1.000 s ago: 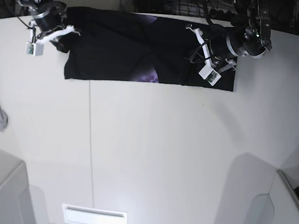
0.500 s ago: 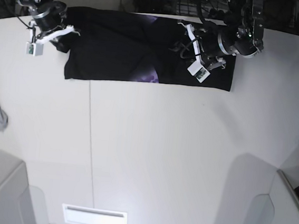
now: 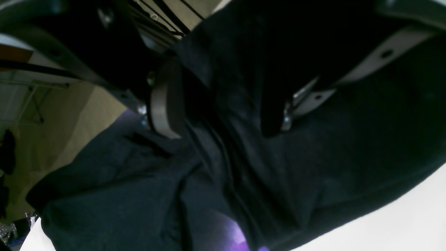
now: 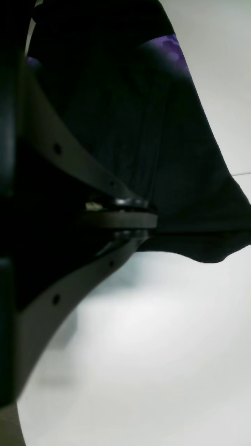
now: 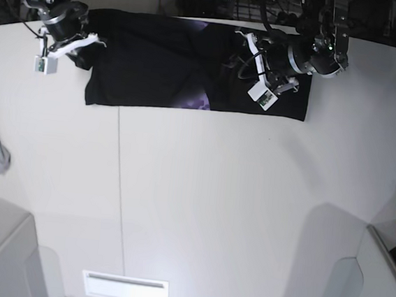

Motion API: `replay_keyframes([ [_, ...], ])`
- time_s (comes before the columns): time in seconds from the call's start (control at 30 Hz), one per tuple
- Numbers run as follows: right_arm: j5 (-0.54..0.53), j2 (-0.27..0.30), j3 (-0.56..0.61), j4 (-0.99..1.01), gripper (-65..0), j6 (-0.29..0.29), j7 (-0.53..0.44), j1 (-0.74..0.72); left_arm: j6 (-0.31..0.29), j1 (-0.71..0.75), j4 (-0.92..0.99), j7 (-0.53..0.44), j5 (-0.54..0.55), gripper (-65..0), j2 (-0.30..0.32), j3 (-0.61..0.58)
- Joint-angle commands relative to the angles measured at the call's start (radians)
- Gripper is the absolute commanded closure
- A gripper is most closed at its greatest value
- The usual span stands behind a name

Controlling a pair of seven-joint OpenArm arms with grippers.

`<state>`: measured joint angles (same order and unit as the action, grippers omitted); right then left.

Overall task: Fold the T-shirt properly
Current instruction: 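Release the folded end and raise the left gripper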

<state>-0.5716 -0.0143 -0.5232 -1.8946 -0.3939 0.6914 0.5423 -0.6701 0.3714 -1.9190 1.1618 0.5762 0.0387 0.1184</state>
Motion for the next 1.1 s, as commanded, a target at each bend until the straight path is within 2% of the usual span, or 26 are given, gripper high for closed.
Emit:
replay_keyframes([
  [0.0, -0.014, 0.007, -0.004, -0.015, 0.0, -0.003, -0.019, 0.002, -0.003, -0.016, -0.015, -0.021, 0.023, -33.7, -0.003, -0.001],
  [0.23, -0.018, 0.007, -0.015, -0.015, 0.0, -0.003, -0.019, -0.004, -0.003, -0.048, -0.026, -0.021, 0.023, -32.7, -0.023, 0.004],
  [0.3, -0.021, 0.007, -0.015, -0.023, 0.0, -0.003, -0.019, -0.003, -0.003, -0.051, -0.041, -0.021, 0.023, -30.6, -0.018, 0.022],
  [0.33, -0.021, 0.007, -0.015, -0.027, 0.0, -0.003, -0.019, -0.003, -0.003, -0.051, -0.047, -0.021, 0.023, -26.3, -0.015, 0.048],
  [0.37, -0.021, 0.007, -0.015, -0.035, 0.0, -0.003, -0.011, -0.001, -0.003, -0.051, -0.049, -0.021, 0.021, -19.1, -0.001, 0.093],
  [0.43, -0.021, 0.007, -0.015, -0.046, 0.0, -0.004, 0.038, -0.006, -0.003, -0.048, -0.043, -0.021, 0.021, 0.0, 0.028, 0.192],
  [0.47, -0.021, 0.009, -0.015, -0.047, -1.2, -0.004, 0.073, -0.014, -0.006, -0.044, -0.041, -0.021, 0.021, 0.0, 0.043, 0.243],
  [0.57, -0.021, 0.01, -0.015, -0.046, -24.6, -0.007, 0.179, -0.061, -0.009, -0.03, -0.038, -0.021, 0.021, 0.0, 0.096, 0.384],
  [0.6, -0.021, 0.01, -0.015, -0.046, -31.2, -0.007, 0.204, -0.072, -0.009, -0.013, -0.037, -0.021, 0.021, 0.0, 0.117, 0.422],
  [0.63, -0.021, 0.01, -0.015, -0.047, -35.0, -0.007, 0.219, -0.078, -0.009, -0.001, -0.038, -0.023, 0.021, 0.0, 0.132, 0.453],
  [0.8, -0.018, 0.014, -0.013, -0.046, -36.5, -0.007, 0.247, -0.109, -0.012, 0.067, -0.037, -0.029, 0.02, 0.0, 0.191, 0.619],
  [0.83, -0.018, 0.015, -0.013, -0.046, -36.5, -0.007, 0.247, -0.112, -0.027, 0.077, -0.035, -0.033, 0.014, 0.0, 0.197, 0.648],
  [0.93, -0.012, 0.017, -0.013, -0.029, -36.6, -0.007, 0.27, -0.133, -0.028, 0.12, -0.001, -0.125, 0.011, 0.0, 0.2, 0.694],
  [1.07, -0.011, 0.017, -0.013, 0.028, -36.8, -0.006, 0.313, -0.169, -0.028, 0.168, 0.063, -0.24, 0.011, 0.0, 0.217, 0.689],
])
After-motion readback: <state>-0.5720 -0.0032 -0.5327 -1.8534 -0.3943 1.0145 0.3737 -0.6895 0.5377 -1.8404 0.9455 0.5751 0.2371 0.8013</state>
